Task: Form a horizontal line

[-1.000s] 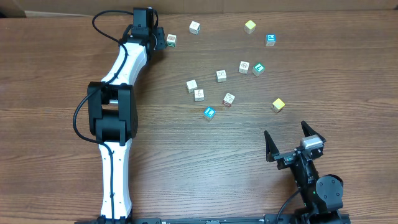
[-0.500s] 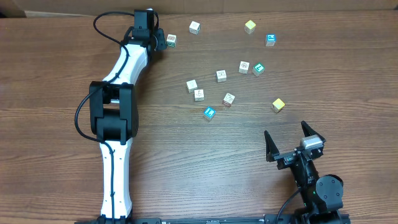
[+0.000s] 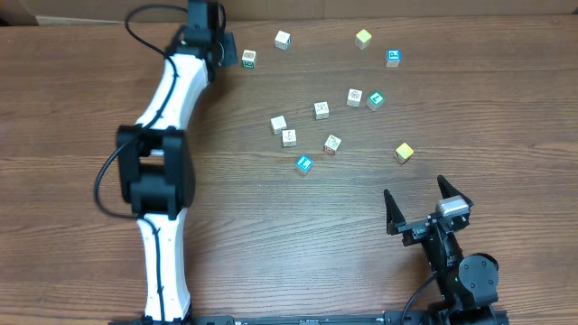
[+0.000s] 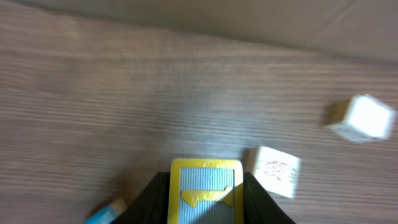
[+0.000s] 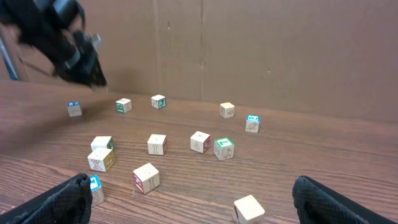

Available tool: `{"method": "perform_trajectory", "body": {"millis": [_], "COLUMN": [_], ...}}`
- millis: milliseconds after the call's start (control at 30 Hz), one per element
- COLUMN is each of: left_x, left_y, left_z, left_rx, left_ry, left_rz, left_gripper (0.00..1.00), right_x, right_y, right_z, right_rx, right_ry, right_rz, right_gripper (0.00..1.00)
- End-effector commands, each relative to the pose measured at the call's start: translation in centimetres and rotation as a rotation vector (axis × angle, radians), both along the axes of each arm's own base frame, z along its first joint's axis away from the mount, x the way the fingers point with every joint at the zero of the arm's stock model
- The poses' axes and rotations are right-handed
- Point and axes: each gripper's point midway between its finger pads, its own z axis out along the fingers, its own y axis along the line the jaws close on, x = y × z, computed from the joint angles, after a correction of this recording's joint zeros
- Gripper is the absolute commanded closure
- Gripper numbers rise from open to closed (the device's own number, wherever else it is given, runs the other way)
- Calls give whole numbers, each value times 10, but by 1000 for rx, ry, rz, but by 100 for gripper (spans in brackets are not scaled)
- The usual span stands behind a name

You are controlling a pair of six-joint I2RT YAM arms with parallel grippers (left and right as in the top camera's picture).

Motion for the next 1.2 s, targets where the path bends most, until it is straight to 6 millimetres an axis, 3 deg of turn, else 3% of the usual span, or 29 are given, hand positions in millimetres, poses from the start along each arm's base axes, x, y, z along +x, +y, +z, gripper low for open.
{"method": "perform_trajectory", "body": {"millis": [0, 67, 200, 300, 400, 633, 867, 1167], "left_x": [-18, -41, -91, -128, -159, -210, -225, -245], "left_y": [7, 10, 16, 20, 23, 33, 39, 54], "left_z": [112, 139, 178, 191, 191, 153, 114, 38], "left_rx": [4, 5, 9, 16, 11, 42, 75, 146], "left_ry": [-136, -119, -68, -5, 80, 347, 511, 653], "left_rz": [3, 4, 6, 5, 22, 75, 114, 196], "left_gripper": [82, 88, 90, 89, 90, 91, 95, 94], "right_x": [0, 0, 0, 0, 0, 0, 0, 0], "right_y": [-1, -1, -1, -1, -1, -1, -1, -1], "right_z": [-1, -1, -1, -1, -1, -1, -1, -1], "right_rx": [7, 7, 7, 7, 7, 7, 7, 7], "right_ry": [-7, -6, -7, -7, -6, -7, -7, -7], "right_rz": [-3, -3, -3, -3, -3, -3, -3, -3], "right_gripper": [0, 0, 0, 0, 0, 0, 0, 0]}}
